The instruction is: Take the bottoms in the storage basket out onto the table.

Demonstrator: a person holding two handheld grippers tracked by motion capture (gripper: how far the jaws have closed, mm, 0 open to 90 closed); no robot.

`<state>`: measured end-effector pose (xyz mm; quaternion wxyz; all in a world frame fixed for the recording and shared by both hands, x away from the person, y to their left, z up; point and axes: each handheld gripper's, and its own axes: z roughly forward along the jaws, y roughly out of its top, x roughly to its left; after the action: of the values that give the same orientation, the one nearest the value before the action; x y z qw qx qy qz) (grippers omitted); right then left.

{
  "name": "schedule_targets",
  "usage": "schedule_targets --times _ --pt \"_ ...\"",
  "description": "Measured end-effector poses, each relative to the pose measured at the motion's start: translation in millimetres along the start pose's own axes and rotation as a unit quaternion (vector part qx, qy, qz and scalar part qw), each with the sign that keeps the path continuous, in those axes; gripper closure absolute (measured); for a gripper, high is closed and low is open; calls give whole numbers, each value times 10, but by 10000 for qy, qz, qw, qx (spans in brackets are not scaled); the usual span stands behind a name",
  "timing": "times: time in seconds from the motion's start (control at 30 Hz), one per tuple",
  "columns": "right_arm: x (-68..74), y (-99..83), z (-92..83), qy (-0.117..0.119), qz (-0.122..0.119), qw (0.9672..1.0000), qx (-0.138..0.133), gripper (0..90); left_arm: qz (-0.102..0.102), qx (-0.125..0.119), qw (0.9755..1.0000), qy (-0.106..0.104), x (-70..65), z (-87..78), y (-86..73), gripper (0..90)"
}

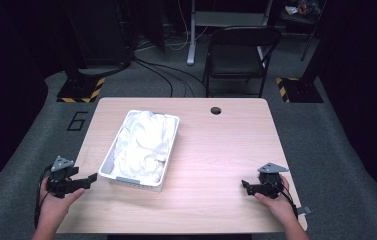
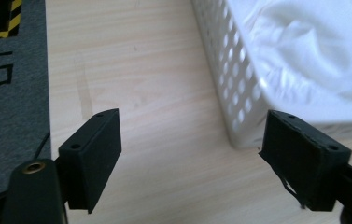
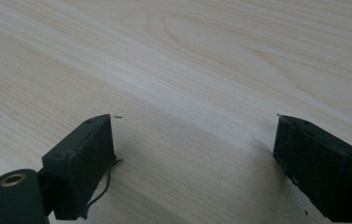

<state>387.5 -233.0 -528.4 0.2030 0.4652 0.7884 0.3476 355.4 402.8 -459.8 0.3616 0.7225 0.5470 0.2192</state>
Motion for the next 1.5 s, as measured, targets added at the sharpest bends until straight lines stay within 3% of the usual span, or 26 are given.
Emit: schedule_targets --times 0.07,0.3,0.47,0.7,0.87,1.1,1.23,1.5 --pt "1 0 1 -8 1 10000 -10 116 -117 -133 9998 -23 -32 -34 119 180" --pt "1 0 1 -7 2 10000 -11 116 -150 -352 9991 -172 -177 -40 365 154" --pt "1 0 1 -7 3 10000 -10 116 44 -149 9992 -357 -394 74 571 146" --pt "1 0 1 -7 5 10000 -9 117 261 -42 9990 -348 -614 269 788 146" --pt "1 0 1 -6 2 10000 -10 117 454 168 9983 -321 -786 484 938 146" --pt "0 0 1 -16 -5 10000 -9 117 397 230 9980 -435 -887 658 1044 147" --pt "0 0 2 -16 -5 10000 -6 116 496 273 9975 -421 -986 768 1113 147" --pt "0 0 2 -8 -1 10000 -11 116 645 404 9950 -642 -1180 982 1235 146"
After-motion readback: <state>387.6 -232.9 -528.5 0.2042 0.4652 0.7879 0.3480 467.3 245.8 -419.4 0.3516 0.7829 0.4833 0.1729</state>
